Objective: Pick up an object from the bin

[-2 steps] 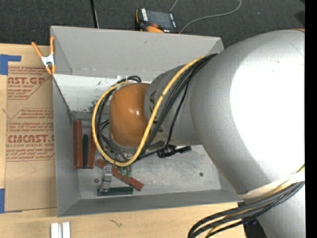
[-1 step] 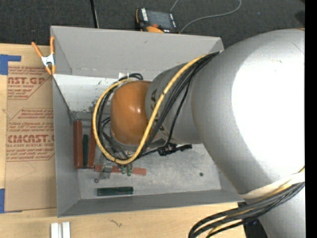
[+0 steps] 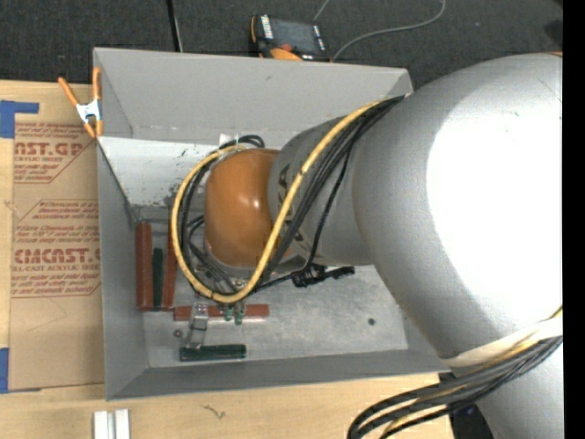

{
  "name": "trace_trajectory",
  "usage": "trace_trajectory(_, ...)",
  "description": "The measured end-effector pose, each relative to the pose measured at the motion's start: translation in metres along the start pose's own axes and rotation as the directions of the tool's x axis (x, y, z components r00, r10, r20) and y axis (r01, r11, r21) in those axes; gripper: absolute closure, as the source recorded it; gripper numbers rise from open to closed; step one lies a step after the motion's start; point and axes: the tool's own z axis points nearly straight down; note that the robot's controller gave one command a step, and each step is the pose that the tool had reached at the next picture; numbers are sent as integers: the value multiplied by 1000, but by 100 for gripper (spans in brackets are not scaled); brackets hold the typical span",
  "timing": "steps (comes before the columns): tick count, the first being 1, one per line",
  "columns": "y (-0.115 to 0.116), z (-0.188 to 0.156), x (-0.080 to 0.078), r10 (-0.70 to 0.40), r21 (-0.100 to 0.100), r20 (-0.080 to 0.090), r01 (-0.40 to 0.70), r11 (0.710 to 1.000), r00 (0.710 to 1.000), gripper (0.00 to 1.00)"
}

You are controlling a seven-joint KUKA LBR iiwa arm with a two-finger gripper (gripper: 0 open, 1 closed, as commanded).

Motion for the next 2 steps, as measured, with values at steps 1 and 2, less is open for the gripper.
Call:
trace_trajectory(1, 0, 0, 0, 0, 0, 0, 0, 1000, 1000, 100)
trace_trajectory(2, 19, -131, 4, -31, -5, 8, 32, 999, 999, 100)
